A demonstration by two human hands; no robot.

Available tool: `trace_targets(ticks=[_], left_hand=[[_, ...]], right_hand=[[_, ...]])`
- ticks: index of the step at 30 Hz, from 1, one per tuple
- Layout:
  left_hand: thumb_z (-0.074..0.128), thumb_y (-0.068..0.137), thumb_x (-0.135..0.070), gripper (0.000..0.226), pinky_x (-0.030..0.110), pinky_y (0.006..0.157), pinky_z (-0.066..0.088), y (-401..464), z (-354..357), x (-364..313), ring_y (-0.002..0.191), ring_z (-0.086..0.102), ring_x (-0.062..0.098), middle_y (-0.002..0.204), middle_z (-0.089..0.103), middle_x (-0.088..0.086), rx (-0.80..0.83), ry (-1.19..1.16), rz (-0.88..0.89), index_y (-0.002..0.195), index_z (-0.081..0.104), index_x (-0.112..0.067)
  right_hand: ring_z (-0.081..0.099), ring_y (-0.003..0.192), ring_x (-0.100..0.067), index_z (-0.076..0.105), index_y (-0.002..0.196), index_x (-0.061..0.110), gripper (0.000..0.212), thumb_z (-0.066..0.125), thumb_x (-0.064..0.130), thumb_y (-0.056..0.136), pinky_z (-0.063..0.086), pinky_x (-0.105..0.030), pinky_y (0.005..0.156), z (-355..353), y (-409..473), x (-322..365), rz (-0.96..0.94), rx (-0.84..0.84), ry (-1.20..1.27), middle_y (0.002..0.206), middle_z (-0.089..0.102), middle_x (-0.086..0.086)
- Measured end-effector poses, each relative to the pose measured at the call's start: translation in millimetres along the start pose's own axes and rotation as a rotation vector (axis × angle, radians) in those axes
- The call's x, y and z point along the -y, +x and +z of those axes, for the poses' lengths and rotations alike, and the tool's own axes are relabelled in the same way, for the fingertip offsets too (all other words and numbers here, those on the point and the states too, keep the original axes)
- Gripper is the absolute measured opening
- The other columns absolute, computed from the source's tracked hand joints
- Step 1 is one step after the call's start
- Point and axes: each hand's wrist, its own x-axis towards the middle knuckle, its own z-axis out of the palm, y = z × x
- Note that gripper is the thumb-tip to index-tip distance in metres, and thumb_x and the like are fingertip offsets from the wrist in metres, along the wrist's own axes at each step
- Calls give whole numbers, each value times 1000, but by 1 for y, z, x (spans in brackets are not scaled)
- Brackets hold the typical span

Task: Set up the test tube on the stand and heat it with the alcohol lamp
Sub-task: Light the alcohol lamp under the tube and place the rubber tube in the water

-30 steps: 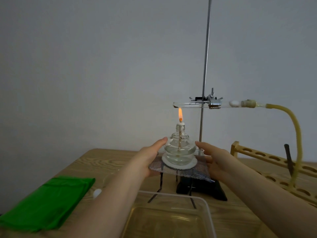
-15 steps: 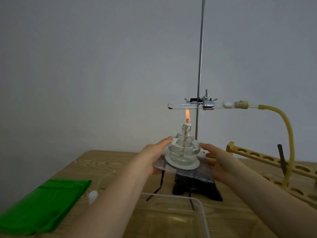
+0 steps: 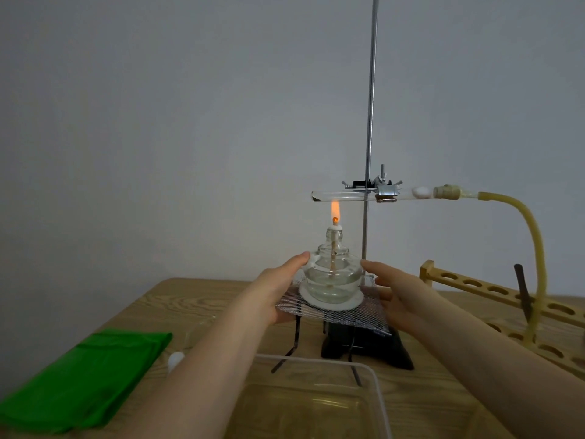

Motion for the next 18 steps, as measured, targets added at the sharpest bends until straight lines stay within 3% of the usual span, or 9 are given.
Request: trace_targets(ticks=[3, 7, 10, 13, 18], left_hand=[[75, 72, -46, 63, 45, 77, 57, -1, -4, -1, 90, 69, 35, 103, 69, 21, -11, -17, -11, 112, 61, 0], [72, 76, -46, 59, 40, 70, 57, -7, -8, -4, 83, 68, 32, 102, 69, 20, -18, -28, -28, 110, 61, 0], [71, 76, -47, 59, 42, 78, 57, -8, -13, -5, 84, 68, 32, 102, 69, 19, -23, -30, -40, 110, 60, -1], [70, 77, -47, 53, 45, 87, 54, -8, -17, -6, 90, 68, 32, 99, 70, 18, -45, -14, -40, 104, 62, -2], [71, 76, -48, 63, 45, 86, 54, -6, -27, -6, 93, 68, 32, 104, 69, 18, -51, -39, -57, 114, 56, -1]], right_hand=[[66, 76, -37, 38, 132, -4, 63, 72, 12, 81, 54, -35, 42, 5, 2, 0, 0, -12, 2, 98, 62, -29], [65, 78, -36, 40, 132, -4, 61, 71, 13, 82, 53, -38, 50, 12, 4, -1, -8, -6, -28, 108, 60, -29], [64, 76, -36, 42, 129, -5, 57, 70, 14, 82, 54, -37, 49, 17, 4, -1, -3, 17, -28, 98, 60, -27], [65, 79, -38, 42, 126, -7, 57, 71, 13, 82, 56, -37, 45, 21, 6, -2, 2, 26, -23, 107, 59, -30], [64, 81, -39, 43, 108, 1, 40, 71, 12, 82, 53, -46, 62, 30, 8, -4, 4, 37, -27, 97, 59, -27]])
